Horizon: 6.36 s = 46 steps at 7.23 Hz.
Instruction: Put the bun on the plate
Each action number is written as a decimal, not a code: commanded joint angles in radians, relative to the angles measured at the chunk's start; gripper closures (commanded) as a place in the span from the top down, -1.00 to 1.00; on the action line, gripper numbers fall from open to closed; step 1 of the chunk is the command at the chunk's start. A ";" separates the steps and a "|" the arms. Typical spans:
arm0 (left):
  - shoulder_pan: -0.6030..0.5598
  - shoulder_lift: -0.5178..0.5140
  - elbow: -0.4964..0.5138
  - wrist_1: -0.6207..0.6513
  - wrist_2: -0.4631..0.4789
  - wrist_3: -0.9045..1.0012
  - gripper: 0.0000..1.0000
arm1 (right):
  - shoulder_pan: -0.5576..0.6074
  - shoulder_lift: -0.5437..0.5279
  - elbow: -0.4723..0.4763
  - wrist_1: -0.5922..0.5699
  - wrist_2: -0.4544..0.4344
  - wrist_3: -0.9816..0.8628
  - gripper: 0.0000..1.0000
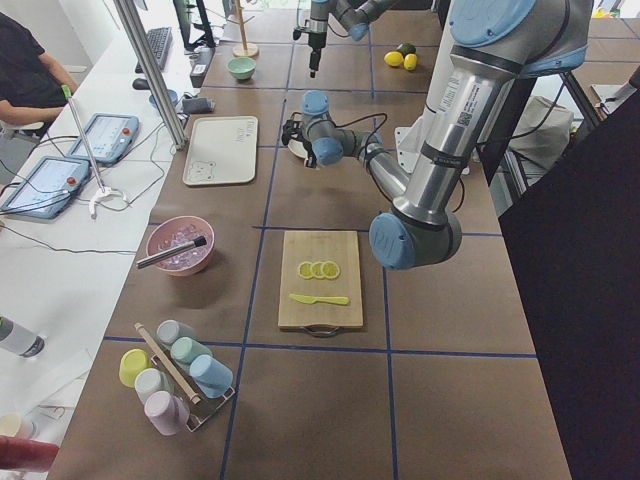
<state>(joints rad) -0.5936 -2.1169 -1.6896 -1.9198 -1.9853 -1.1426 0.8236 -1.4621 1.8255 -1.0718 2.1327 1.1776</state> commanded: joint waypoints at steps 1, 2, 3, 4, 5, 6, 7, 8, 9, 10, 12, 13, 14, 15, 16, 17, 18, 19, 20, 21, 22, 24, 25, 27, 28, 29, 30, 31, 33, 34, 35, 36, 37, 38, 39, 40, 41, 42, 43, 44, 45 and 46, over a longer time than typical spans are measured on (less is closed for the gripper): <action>0.063 -0.211 0.187 0.010 0.117 -0.138 -0.46 | 0.000 -0.011 0.000 0.003 0.001 -0.015 1.00; 0.108 -0.239 0.218 0.011 0.178 -0.179 -0.45 | 0.000 -0.011 0.000 0.003 0.001 -0.015 1.00; 0.153 -0.239 0.229 0.011 0.245 -0.181 -0.45 | 0.000 -0.011 0.000 0.003 0.001 -0.015 1.00; 0.156 -0.250 0.238 0.011 0.261 -0.183 -0.45 | 0.000 -0.011 0.000 0.004 0.001 -0.015 1.00; 0.156 -0.268 0.263 0.011 0.263 -0.183 -0.45 | 0.000 -0.011 0.001 0.004 0.000 -0.015 1.00; 0.156 -0.285 0.290 0.011 0.264 -0.183 -0.43 | 0.000 -0.012 0.002 0.006 0.000 -0.015 1.00; 0.159 -0.288 0.303 0.011 0.264 -0.183 -0.42 | 0.000 -0.012 0.002 0.006 0.000 -0.015 1.00; 0.160 -0.291 0.303 0.011 0.264 -0.192 -0.37 | 0.000 -0.012 0.002 0.006 0.000 -0.015 1.00; 0.160 -0.293 0.312 0.011 0.266 -0.194 -0.35 | 0.000 -0.012 0.002 0.006 0.000 -0.015 1.00; 0.160 -0.302 0.323 0.011 0.281 -0.194 -0.31 | -0.001 -0.011 0.002 0.006 0.000 -0.015 1.00; 0.160 -0.310 0.335 0.010 0.303 -0.194 -0.09 | -0.001 -0.009 0.002 0.006 0.000 -0.015 1.00; 0.160 -0.310 0.335 0.011 0.303 -0.194 0.34 | -0.001 -0.009 0.002 0.006 0.000 -0.015 1.00; 0.160 -0.308 0.335 0.010 0.307 -0.194 0.79 | -0.001 -0.009 0.002 0.006 0.000 -0.015 1.00; 0.160 -0.308 0.334 0.011 0.310 -0.194 0.98 | -0.001 -0.009 0.002 0.006 0.000 -0.015 1.00; 0.158 -0.308 0.329 0.011 0.312 -0.195 0.99 | -0.001 -0.009 0.002 0.006 0.001 -0.015 1.00; 0.152 -0.301 0.292 0.024 0.315 -0.197 0.99 | 0.003 -0.011 0.002 0.006 0.001 -0.015 1.00; 0.128 -0.270 0.198 0.112 0.310 -0.195 0.98 | 0.023 -0.014 0.002 0.004 0.015 -0.024 1.00; 0.114 -0.170 0.013 0.228 0.306 -0.174 0.98 | 0.064 -0.030 0.002 0.001 0.051 -0.073 1.00; 0.094 -0.067 -0.124 0.263 0.304 -0.092 0.97 | 0.133 -0.055 0.000 -0.005 0.114 -0.158 1.00; 0.072 0.018 -0.210 0.277 0.304 -0.004 0.97 | 0.194 -0.082 -0.006 -0.008 0.151 -0.243 1.00; 0.025 0.143 -0.282 0.271 0.280 0.094 0.97 | 0.259 -0.101 -0.008 -0.060 0.167 -0.351 1.00; -0.165 0.360 -0.370 0.252 0.084 0.339 0.97 | 0.385 -0.159 -0.008 -0.212 0.182 -0.677 1.00; -0.287 0.450 -0.384 0.252 -0.022 0.506 0.97 | 0.428 -0.197 -0.020 -0.224 0.182 -0.804 1.00; -0.563 0.630 -0.346 0.252 -0.242 0.918 0.97 | 0.518 -0.234 -0.067 -0.226 0.184 -0.941 1.00; -0.707 0.664 -0.259 0.252 -0.379 1.081 0.97 | 0.567 -0.242 -0.087 -0.226 0.193 -1.002 1.00; -0.798 0.664 -0.142 0.252 -0.491 1.215 0.97 | 0.598 -0.239 -0.113 -0.226 0.228 -1.030 1.00; -0.855 0.663 -0.087 0.255 -0.507 1.265 0.98 | 0.598 -0.238 -0.117 -0.226 0.228 -1.033 1.00; -0.895 0.664 -0.056 0.258 -0.500 1.279 0.98 | 0.598 -0.241 -0.126 -0.226 0.228 -1.033 1.00; -0.920 0.693 -0.050 0.260 -0.431 1.291 0.98 | 0.612 -0.245 -0.112 -0.223 0.230 -1.033 1.00; -0.923 0.706 -0.042 0.255 -0.270 1.299 0.98 | 0.629 -0.244 -0.097 -0.226 0.243 -1.033 1.00; -0.923 0.727 -0.061 0.269 -0.323 1.301 0.98 | 0.629 -0.253 -0.100 -0.224 0.243 -1.033 1.00; -0.923 0.707 -0.024 0.269 -0.349 1.299 0.98 | 0.628 -0.271 -0.094 -0.224 0.242 -1.035 1.00; -0.925 0.680 0.022 0.265 -0.354 1.301 0.98 | 0.625 -0.274 -0.097 -0.224 0.236 -1.036 1.00; -0.925 0.692 0.027 0.266 -0.355 1.301 0.98 | 0.614 -0.273 -0.104 -0.226 0.228 -1.070 1.00; -0.925 0.696 0.042 0.263 -0.354 1.301 0.99 | 0.612 -0.296 -0.106 -0.237 0.211 -1.105 1.00; -0.925 0.681 0.057 0.258 -0.355 1.288 0.99 | 0.606 -0.302 -0.109 -0.244 0.199 -1.136 1.00; -0.925 0.661 0.041 0.289 -0.380 1.203 0.99 | 0.611 -0.299 -0.101 -0.260 0.197 -1.144 1.00; -0.923 0.649 -0.007 0.383 -0.415 1.161 0.99 | 0.605 -0.299 -0.103 -0.267 0.199 -1.164 1.00; -0.925 0.605 -0.012 0.471 -0.418 1.161 0.99 | 0.600 -0.297 -0.104 -0.316 0.199 -1.209 1.00; -0.927 0.609 -0.013 0.488 -0.420 1.164 0.99 | 0.649 -0.294 -0.097 -0.402 0.200 -1.310 1.00; -0.928 0.614 -0.009 0.472 -0.420 1.164 0.99 | 0.651 -0.281 -0.047 -0.516 0.208 -1.340 1.00; -0.928 0.611 -0.012 0.464 -0.420 1.159 0.99 | 0.666 -0.209 -0.031 -0.665 0.205 -1.351 1.00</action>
<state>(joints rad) -1.5208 -1.5040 -1.6993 -1.4511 -2.4044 0.0210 1.4717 -1.7301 1.7658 -1.5753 2.3374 -0.1410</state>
